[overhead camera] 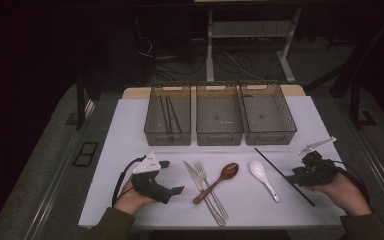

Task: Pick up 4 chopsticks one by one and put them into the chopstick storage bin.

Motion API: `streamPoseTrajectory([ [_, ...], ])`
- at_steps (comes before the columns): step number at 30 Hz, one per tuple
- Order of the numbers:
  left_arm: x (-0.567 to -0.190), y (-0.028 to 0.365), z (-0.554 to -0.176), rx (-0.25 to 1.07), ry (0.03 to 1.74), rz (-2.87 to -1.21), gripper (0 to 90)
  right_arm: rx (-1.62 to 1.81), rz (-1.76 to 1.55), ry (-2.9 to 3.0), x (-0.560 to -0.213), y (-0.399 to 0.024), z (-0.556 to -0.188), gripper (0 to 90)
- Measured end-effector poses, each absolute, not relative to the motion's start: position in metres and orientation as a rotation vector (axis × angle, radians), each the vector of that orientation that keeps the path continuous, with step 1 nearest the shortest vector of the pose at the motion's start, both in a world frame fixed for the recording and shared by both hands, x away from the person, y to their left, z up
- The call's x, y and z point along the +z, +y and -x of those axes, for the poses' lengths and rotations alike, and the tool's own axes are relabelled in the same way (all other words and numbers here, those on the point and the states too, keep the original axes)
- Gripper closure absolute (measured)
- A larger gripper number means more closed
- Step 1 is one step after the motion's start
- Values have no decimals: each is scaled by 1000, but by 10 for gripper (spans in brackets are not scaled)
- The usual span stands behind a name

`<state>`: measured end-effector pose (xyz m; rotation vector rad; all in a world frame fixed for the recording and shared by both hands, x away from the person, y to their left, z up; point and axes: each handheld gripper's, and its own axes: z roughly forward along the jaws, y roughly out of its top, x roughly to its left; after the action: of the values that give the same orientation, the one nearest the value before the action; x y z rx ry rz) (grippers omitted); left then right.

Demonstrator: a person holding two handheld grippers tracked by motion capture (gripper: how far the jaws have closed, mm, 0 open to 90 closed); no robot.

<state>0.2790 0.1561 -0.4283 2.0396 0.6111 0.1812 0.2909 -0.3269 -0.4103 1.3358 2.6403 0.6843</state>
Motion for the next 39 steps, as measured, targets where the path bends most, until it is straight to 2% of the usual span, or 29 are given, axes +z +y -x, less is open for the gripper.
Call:
streamPoseTrajectory([
  [7,-428,156,-279,181,611,-2039,0,471,-1331,2715,-415,-321,-289,692],
  [16,-429,156,-279,180,611,-2038,0,336,-1308,2776,-420,-319,-288,779],
  [39,-429,155,-279,178,612,-2035,0,202,-1278,2789,-420,-309,-291,847],
])
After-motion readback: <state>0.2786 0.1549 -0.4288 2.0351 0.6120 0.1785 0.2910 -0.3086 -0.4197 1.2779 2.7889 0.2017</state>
